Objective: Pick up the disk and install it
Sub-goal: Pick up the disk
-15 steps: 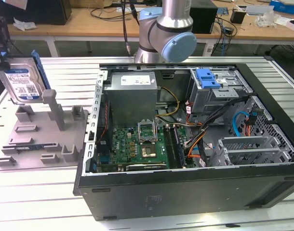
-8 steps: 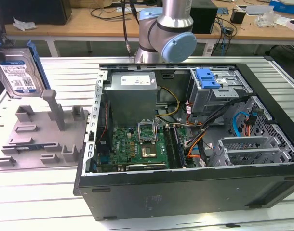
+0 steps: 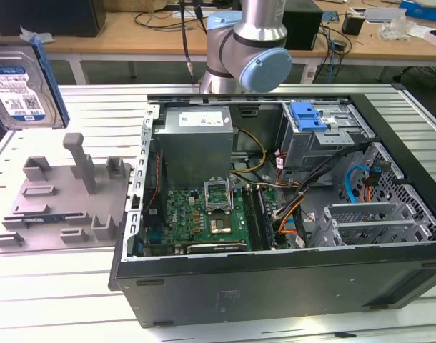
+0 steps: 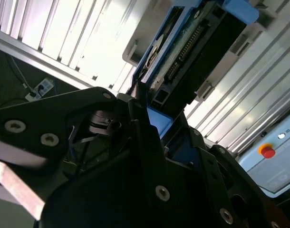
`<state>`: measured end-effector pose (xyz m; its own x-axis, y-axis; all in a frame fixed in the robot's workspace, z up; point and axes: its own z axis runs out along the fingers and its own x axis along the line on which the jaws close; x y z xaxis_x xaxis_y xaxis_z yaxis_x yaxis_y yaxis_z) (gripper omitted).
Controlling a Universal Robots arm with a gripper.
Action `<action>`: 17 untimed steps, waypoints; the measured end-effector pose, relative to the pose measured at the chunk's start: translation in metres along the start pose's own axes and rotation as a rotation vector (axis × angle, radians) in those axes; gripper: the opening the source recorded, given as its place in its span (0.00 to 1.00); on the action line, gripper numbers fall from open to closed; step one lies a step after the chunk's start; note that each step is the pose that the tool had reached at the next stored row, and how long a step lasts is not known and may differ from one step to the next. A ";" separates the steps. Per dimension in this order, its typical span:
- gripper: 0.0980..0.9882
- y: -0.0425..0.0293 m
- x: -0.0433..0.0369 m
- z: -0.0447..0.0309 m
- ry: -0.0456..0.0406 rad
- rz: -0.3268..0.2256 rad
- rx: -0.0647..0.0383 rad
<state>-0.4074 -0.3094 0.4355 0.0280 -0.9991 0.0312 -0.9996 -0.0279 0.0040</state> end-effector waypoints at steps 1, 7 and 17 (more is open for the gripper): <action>0.30 0.0000 0.0002 -0.0053 0.0000 0.000 0.000; 0.30 0.0001 0.0009 -0.0299 0.0000 0.000 0.000; 0.30 0.0001 0.0012 -0.0395 0.0000 0.000 0.000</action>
<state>-0.4074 -0.3094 0.4751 0.0280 -0.9991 0.0312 -0.9996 -0.0278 0.0040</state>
